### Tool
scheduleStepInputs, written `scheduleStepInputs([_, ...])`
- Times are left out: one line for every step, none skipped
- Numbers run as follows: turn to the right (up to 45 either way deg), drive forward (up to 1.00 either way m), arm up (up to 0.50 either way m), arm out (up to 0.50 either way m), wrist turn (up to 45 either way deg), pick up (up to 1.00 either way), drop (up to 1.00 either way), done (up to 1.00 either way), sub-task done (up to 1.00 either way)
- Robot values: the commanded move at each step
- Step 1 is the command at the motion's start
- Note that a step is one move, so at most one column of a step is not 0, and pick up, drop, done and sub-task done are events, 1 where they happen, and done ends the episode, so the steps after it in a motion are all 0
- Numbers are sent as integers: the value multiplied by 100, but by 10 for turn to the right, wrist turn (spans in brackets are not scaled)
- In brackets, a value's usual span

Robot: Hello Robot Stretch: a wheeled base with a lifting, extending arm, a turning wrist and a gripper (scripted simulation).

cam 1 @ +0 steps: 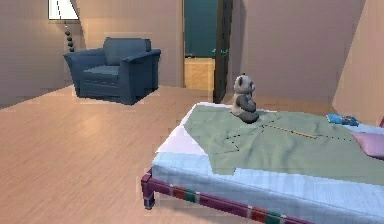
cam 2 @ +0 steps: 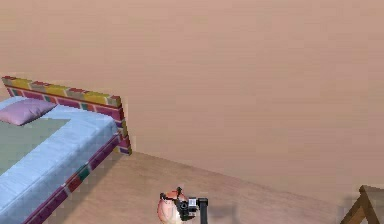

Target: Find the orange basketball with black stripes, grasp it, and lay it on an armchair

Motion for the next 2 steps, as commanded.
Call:
scheduleStepInputs([0, 0, -30, 0, 0, 0, 0, 0, 0])
scheduleStepInputs([0, 0, 0, 0, 0, 100, 0, 0, 0])
